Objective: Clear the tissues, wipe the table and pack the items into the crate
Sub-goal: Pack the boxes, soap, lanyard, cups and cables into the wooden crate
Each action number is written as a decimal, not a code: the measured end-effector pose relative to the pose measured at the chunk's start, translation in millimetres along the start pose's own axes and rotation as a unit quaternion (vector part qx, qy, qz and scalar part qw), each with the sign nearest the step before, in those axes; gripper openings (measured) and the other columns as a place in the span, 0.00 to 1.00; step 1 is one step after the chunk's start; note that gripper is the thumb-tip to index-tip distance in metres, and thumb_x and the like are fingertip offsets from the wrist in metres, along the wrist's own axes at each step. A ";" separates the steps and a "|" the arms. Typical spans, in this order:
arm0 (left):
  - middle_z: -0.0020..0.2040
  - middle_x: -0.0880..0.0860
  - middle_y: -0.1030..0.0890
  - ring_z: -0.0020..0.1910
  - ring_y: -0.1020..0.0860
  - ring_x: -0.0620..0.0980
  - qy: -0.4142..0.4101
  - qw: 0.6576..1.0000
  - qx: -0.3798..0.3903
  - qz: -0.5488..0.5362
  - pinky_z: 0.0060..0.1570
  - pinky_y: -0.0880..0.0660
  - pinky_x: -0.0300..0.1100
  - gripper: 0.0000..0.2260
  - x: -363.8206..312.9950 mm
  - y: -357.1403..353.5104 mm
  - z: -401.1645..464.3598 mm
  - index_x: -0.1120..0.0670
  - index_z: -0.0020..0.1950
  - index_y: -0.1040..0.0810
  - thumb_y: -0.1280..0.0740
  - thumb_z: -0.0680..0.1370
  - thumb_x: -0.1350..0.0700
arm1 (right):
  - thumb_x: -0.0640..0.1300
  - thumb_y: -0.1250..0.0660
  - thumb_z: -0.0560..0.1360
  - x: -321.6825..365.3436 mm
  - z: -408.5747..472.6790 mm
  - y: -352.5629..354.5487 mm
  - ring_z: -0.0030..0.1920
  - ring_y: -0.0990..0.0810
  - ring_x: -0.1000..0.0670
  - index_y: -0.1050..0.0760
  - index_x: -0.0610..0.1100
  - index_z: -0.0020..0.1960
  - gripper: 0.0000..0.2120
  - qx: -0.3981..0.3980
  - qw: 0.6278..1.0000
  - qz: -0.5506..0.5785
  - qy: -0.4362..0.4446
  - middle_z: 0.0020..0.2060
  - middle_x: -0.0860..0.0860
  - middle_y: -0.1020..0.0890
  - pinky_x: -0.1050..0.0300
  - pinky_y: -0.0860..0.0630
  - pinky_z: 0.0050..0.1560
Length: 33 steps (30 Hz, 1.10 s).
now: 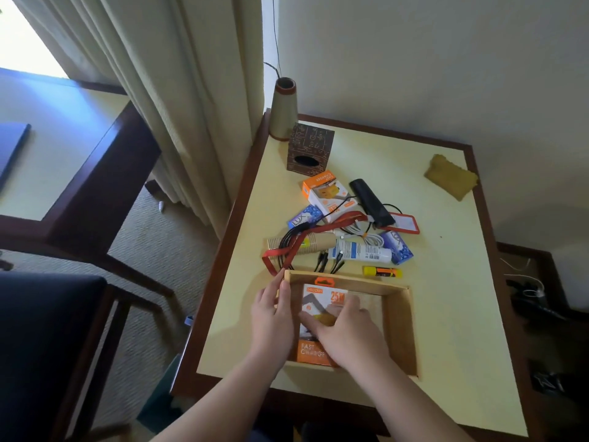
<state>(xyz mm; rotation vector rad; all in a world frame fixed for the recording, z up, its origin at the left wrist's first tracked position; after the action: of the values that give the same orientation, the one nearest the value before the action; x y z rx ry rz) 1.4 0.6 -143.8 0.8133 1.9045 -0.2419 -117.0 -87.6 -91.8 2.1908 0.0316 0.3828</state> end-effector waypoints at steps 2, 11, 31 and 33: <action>0.60 0.38 0.26 0.66 0.26 0.43 -0.008 1.000 -0.005 0.009 0.68 0.27 0.49 0.17 -0.8 -0.1 -0.7 0.34 0.73 0.26 0.43 0.85 0.38 | 0.72 0.32 0.72 0.4 7.3 -9.8 0.59 0.19 0.44 0.38 0.49 0.72 0.40 0.032 0.999 0.008 0.021 0.62 0.47 0.23 0.52 0.21 0.50; 0.61 0.37 0.25 0.65 0.27 0.39 -0.036 0.998 -0.021 0.056 0.61 0.31 0.39 0.18 -2.6 -4.0 -2.4 0.36 0.74 0.27 0.43 0.85 0.39 | 0.64 0.27 0.74 4.6 28.8 -24.7 0.66 0.20 0.42 0.37 0.47 0.73 0.37 0.095 0.994 0.035 0.030 0.67 0.49 0.20 0.50 0.23 0.58; 0.64 0.42 0.21 0.67 0.26 0.49 -0.314 0.818 0.005 0.481 0.74 0.37 0.52 0.18 -39.8 -46.6 -0.7 0.42 0.67 0.22 0.43 0.84 0.38 | 0.53 0.33 0.81 53.4 129.1 166.6 0.38 0.22 0.59 0.21 0.49 0.59 0.11 -0.036 0.973 0.016 0.228 0.47 0.56 0.18 0.60 0.29 0.32; 0.63 0.40 0.21 0.67 0.27 0.47 -0.314 0.825 0.000 0.469 0.74 0.40 0.50 0.17 -40.2 -46.4 2.0 0.41 0.66 0.22 0.45 0.85 0.39 | 0.55 0.32 0.79 64.9 161.3 162.9 0.40 0.23 0.57 0.24 0.47 0.66 0.19 -0.041 0.972 -0.007 0.232 0.50 0.54 0.20 0.58 0.29 0.35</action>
<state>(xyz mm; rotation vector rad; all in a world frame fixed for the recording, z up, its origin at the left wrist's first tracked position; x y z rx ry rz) -15.8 -52.7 -118.6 1.3668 0.7425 0.1062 -28.0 -301.7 -37.2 1.9762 0.2817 0.8656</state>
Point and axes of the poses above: each hand's wrist, its own z-axis towards the middle knuckle, its own y-axis out of the back of the hand, x = y × z, the point moved 2 cm from there along z, towards the middle knuckle
